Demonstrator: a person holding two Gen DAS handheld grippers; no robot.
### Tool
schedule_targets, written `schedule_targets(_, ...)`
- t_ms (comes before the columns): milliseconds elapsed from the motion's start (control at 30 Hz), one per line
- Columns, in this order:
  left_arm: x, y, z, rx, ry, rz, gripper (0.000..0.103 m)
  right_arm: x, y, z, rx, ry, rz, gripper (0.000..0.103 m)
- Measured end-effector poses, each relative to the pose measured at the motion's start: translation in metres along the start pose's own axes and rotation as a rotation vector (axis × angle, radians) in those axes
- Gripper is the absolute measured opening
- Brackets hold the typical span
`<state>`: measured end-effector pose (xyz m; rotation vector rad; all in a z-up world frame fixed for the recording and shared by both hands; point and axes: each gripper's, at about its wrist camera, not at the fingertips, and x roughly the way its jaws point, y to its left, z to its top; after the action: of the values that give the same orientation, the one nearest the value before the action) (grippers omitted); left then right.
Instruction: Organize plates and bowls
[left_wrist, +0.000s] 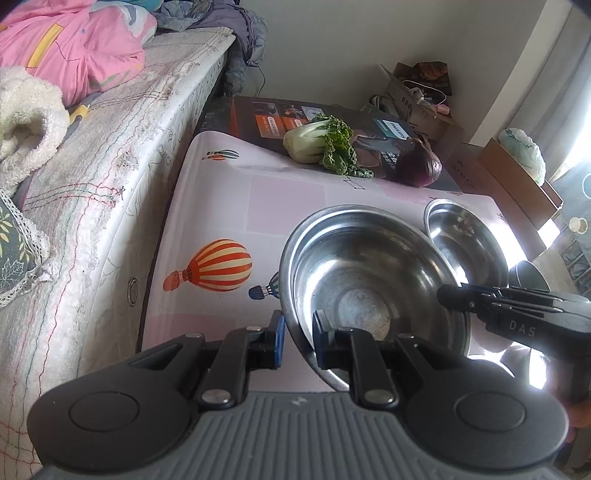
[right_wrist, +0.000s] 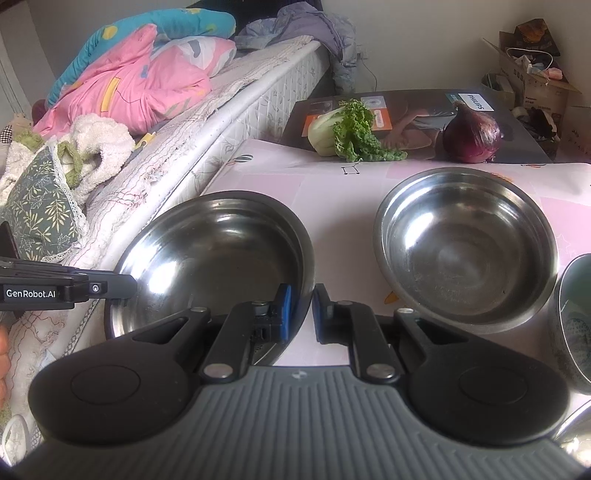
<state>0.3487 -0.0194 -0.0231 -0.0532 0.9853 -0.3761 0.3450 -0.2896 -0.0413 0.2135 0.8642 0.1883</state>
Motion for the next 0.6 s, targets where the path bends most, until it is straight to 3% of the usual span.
schedule_targets(333,-0.01,-0.041,0.012,0.05,-0.009,-0.019,0.017,-0.035,-0.031,0.0,0.06,-0.035,0.0,0.011)
schedule_targets(600,-0.001,-0.092,0.03,0.114,-0.014,-0.054,0.017,-0.069,-0.081,0.01,0.107,-0.08,-0.035,0.011)
